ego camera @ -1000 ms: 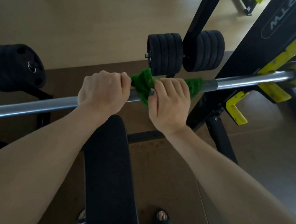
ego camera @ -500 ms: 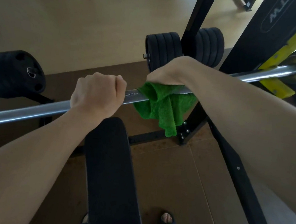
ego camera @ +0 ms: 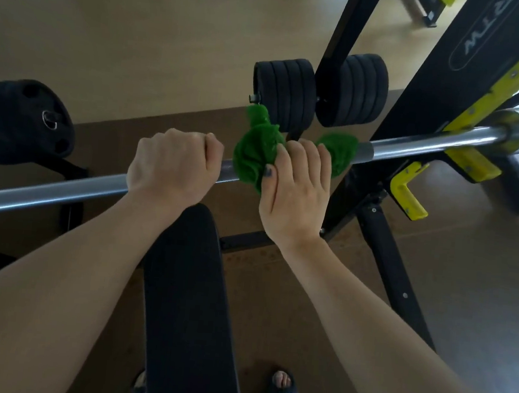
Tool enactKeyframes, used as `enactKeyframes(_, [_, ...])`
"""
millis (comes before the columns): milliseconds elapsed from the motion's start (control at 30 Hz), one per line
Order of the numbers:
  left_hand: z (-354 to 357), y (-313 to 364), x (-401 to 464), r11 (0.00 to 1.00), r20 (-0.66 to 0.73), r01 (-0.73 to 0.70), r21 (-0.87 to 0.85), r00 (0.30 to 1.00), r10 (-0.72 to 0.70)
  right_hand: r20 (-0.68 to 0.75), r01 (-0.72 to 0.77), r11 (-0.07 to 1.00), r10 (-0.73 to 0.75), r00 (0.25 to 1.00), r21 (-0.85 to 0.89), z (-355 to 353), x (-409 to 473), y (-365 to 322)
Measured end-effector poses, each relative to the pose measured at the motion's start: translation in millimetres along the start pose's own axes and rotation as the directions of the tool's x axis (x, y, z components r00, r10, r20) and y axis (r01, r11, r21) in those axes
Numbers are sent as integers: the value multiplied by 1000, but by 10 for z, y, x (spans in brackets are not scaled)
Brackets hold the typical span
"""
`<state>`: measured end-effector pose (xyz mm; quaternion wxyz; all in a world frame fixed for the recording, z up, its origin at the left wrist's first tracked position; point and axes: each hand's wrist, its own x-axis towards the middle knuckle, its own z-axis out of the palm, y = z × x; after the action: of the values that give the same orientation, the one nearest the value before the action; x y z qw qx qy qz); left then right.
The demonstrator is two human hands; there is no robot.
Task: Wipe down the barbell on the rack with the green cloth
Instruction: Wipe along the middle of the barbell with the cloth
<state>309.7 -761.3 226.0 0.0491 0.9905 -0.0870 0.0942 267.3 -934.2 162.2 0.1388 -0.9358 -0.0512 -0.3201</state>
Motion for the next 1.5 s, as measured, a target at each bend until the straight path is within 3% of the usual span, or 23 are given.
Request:
enactKeyframes(100, [8,-1,6,1000,9,-3,-12,1000,3,43,35,999,-34,998,-31,-59,274,63])
enactKeyframes(167, [12,4,3,1000,-7,1,-31,1000,-1,193,94,984,-63,979,-154,-104,530,98])
enactKeyframes(233, [8,14,4,1000,-7,-6,-31,1000,6,409,161,955,-47,911,-248,-150,690,130])
enactKeyframes(333, [-8,18,5,999,19,22,-25,1000,-22,551,187,970,-72,831,-154,-238,862,135])
enactKeyframes(400, [-4,25,0,999,20,36,-17,999,-36,755,131,988,-27,655,-78,-224,1051,154])
enactKeyframes(467, [-13,38,-10,999,13,41,-35,999,-40,953,-130,987,132,273,-99,-137,1272,233])
enactKeyframes(500, [-8,36,0,999,13,39,-36,999,-38,979,-309,938,190,69,-160,-80,1393,257])
enactKeyframes(533, [-8,12,13,999,15,37,-30,999,-36,976,-482,849,200,-89,-218,-19,1484,255])
enactKeyframes(567, [3,3,21,999,17,31,-25,999,-30,965,-528,809,205,-161,-260,22,1557,256])
enactKeyframes(633, [10,-3,6,999,11,29,-35,1000,-29,961,-332,911,180,-209,-243,86,1568,292])
enactKeyframes(700, [19,0,25,999,6,26,-35,1000,-26,972,-183,957,205,-114,-223,49,1530,277])
enactKeyframes(733, [21,-1,21,999,0,22,-32,1000,-22,983,-166,969,181,-26,-183,-9,1460,259])
enactKeyframes(767, [17,3,18,999,-8,14,-30,1000,-14,979,-126,983,152,133,-136,-48,1381,238])
enactKeyframes(800, [20,2,8,999,-16,6,-34,1000,-7,934,-19,994,105,342,-105,-126,1231,222])
enactKeyframes(867, [15,-4,10,999,-25,-1,-40,1000,0,629,80,981,50,776,-177,-169,901,169])
enactKeyframes(900, [19,-11,7,999,-31,-1,-40,1000,0,453,54,977,46,890,-205,-172,765,149])
enactKeyframes(933, [26,-10,2,999,-39,-5,-35,999,3,339,22,981,46,940,-194,-177,650,134])
enactKeyframes(1033, [25,1,9,1000,-50,1,-24,999,-2,127,40,999,-36,991,-29,-132,421,219])
enactKeyframes(1167, [18,-3,-10,1000,-45,14,-24,999,-15,32,186,982,-187,982,31,-189,206,429])
enactKeyframes(1367, [3,8,-17,999,-40,7,-49,999,-8,-68,-7,985,-4,998,-170,-159,174,1006])
enactKeyframes(1500, [-6,11,-17,999,-42,25,-40,999,-27,-100,0,992,-13,995,-128,-170,264,1042])
